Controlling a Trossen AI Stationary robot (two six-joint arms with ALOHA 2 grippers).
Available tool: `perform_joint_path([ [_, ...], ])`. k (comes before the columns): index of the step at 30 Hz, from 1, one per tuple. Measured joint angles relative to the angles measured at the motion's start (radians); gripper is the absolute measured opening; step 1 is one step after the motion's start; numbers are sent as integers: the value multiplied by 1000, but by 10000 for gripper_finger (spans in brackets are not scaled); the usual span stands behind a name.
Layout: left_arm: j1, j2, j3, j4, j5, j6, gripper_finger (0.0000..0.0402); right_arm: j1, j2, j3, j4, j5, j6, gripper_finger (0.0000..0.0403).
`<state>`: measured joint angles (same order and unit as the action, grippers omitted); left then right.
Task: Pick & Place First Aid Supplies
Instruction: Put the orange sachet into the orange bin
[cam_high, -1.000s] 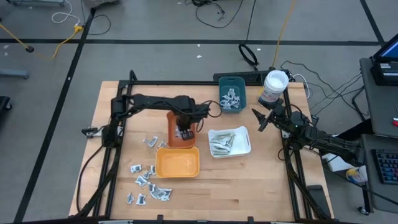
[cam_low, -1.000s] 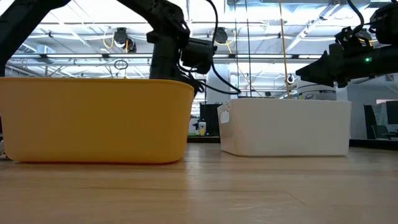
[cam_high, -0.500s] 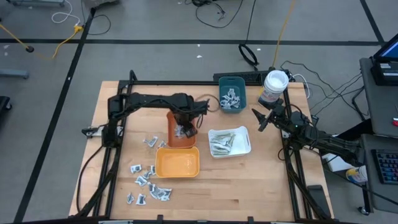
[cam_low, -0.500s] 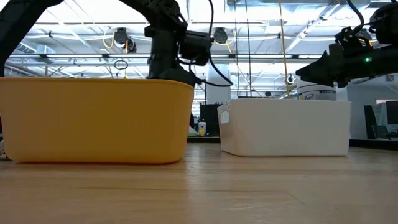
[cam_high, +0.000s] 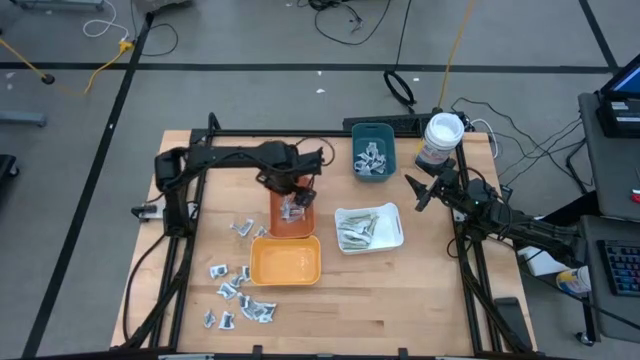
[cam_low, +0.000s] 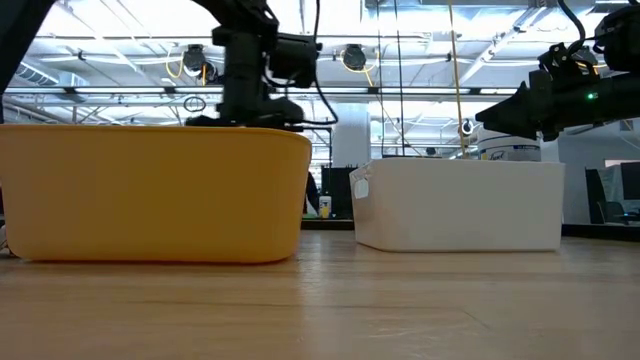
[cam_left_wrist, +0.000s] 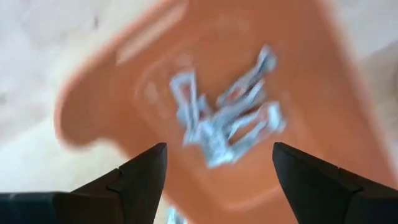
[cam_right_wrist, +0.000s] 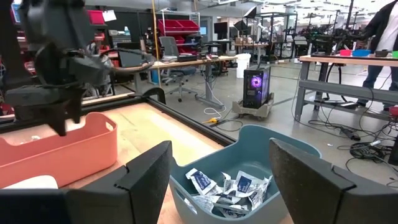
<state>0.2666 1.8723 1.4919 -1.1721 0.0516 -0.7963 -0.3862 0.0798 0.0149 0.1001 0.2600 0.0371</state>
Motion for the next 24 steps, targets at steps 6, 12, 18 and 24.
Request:
perform_joint_path([
  [6, -25, -129, -169, 6, 3, -10, 291, 0, 0, 0, 0, 0, 0, 263],
  [12, -33, -288, -341, 6, 24, 6, 286, 0, 0, 0, 0, 0, 0, 263],
  [18, -33, -418, -487, 5, 57, 0, 291, 0, 0, 0, 0, 0, 0, 263],
  [24, -44, -458, -601, 24, 69, -28, 281, 0, 0, 0, 0, 0, 0, 263],
])
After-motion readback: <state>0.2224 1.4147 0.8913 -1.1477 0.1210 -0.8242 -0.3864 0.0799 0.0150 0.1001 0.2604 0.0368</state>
